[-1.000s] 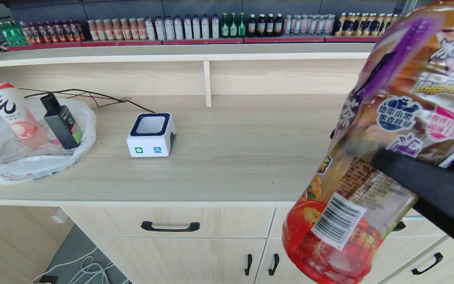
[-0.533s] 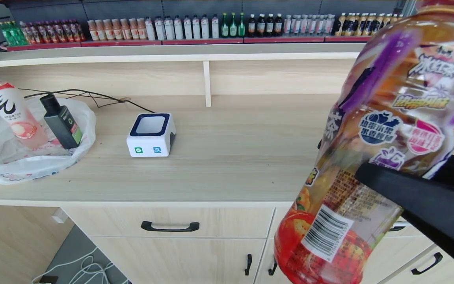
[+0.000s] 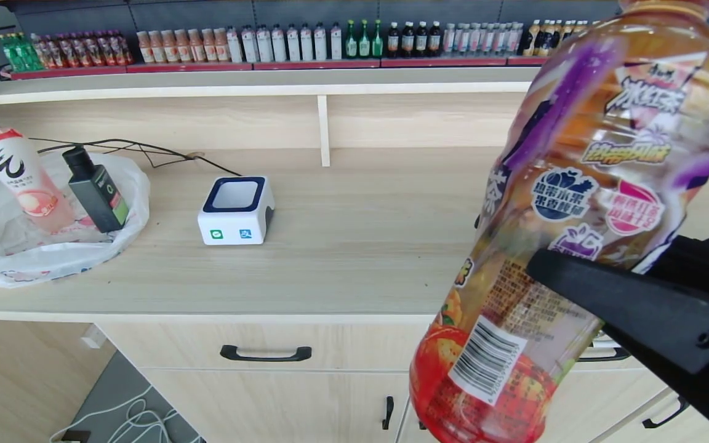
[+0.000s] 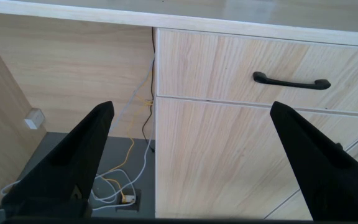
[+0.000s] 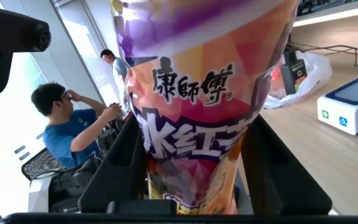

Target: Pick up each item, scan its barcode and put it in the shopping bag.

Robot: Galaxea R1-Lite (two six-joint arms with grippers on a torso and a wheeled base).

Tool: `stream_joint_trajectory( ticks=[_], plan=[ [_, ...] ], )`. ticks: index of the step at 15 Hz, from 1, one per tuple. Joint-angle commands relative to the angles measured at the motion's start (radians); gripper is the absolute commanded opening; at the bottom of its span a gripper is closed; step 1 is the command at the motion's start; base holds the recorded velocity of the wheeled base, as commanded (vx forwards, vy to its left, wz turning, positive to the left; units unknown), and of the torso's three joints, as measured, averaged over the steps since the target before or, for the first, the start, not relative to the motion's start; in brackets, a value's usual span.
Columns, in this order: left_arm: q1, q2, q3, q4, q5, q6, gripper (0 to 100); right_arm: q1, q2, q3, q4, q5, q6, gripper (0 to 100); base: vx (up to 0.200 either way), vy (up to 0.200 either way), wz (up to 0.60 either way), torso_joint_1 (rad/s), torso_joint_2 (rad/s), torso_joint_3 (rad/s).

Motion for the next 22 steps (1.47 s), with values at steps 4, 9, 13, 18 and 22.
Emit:
stream_joint_trajectory(
  ticks=[4, 9, 13, 18, 22],
  plan=[
    [0.0, 0.0, 0.0, 0.0, 0.0, 0.0, 100, 0.001, 0.021, -0.027, -0.001, 0.0, -0.009, 0, 0.0, 0.0, 0.0, 0.0, 0.0, 0.0],
    [0.0, 0.0, 0.0, 0.0, 0.0, 0.0, 100, -0.001, 0.039, -0.009, -0.001, 0.005, -0.041, 0, 0.0, 0.0, 0.0, 0.0, 0.0, 0.0],
    [0.0, 0.0, 0.0, 0.0, 0.0, 0.0, 100, -0.024, 0.09, -0.033, 0.002, -0.004, -0.149, 0, 0.0, 0.0, 0.0, 0.0, 0.0, 0.0],
    [0.0, 0.0, 0.0, 0.0, 0.0, 0.0, 100, -0.1, 0.14, -0.098, 0.013, -0.095, -0.287, 0, 0.0, 0.0, 0.0, 0.0, 0.0, 0.0],
    [0.0, 0.0, 0.0, 0.0, 0.0, 0.0, 100, -0.105, 0.166, -0.145, 0.079, -0.32, -0.465, 0, 0.0, 0.0, 0.0, 0.0, 0.0, 0.0]
  ],
)
